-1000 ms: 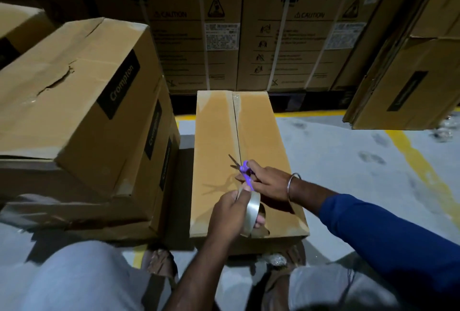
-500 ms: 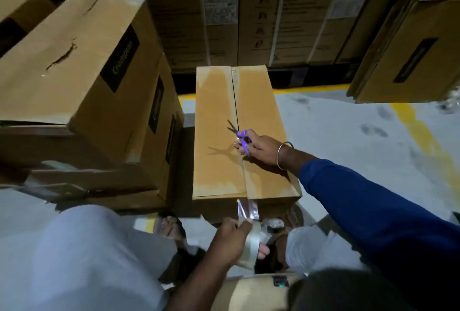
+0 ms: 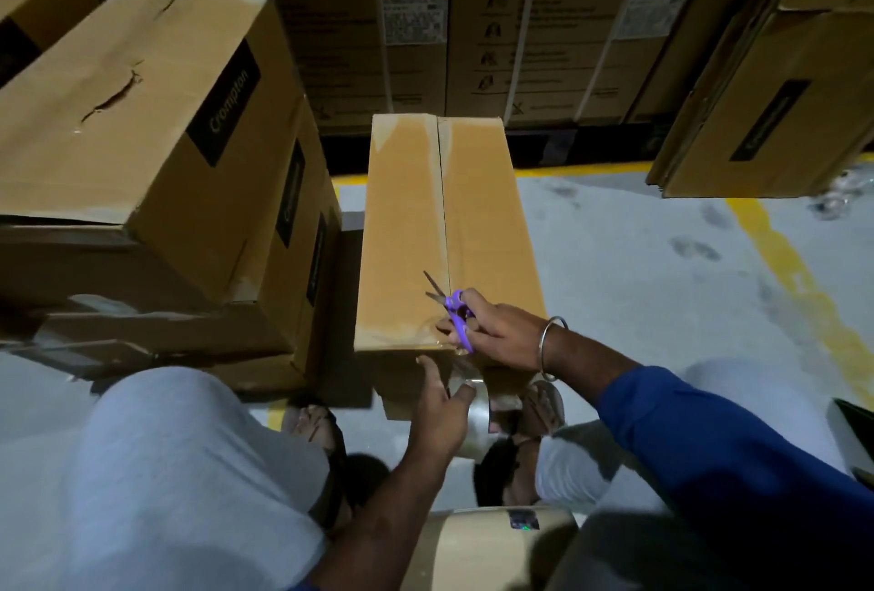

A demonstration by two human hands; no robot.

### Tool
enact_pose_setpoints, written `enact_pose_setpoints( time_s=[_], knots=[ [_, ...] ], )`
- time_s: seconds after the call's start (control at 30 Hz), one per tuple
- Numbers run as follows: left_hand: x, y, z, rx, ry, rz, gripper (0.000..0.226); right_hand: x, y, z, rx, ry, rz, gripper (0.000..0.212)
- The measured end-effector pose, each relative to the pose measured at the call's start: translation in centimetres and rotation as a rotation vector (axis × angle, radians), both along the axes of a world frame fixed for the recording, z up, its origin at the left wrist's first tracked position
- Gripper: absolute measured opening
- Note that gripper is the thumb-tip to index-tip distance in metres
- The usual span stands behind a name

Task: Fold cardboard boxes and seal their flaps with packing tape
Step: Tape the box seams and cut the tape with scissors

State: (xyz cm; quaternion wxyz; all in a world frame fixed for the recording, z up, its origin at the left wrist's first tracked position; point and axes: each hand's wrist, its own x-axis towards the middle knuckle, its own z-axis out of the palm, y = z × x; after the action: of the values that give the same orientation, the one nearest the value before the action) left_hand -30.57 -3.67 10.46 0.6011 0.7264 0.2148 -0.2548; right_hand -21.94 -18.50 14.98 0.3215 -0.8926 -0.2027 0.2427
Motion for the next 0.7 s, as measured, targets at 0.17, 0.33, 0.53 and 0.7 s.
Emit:
enact_pose_setpoints(
  time_s=[0.17,0.33,0.53,0.7],
  knots=[
    [2.8,0.5,-0.2,0.057,-0.076,-0.066,0.081,0.2,-0.1,-1.5,-0.005,-0.027,-0.055,0.033],
    [2.2,0.8,-1.1,-0.022,-0.093,-0.037,0.085,0.8,-0.1,-2.2,0.010,-0.048,-0.087,0.034],
    [0.8,2.1,-2.9,-0.008,0.170,0.065,0.062,0.8,0.2,-2.6,0.009,-0.046,-0.084,0.027],
    [0.1,2.0,-2.3,-0.010,0.156,0.026,0.020,1.0,0.2,-2.0,0.072,0.053,-0.179,0.051]
  ],
)
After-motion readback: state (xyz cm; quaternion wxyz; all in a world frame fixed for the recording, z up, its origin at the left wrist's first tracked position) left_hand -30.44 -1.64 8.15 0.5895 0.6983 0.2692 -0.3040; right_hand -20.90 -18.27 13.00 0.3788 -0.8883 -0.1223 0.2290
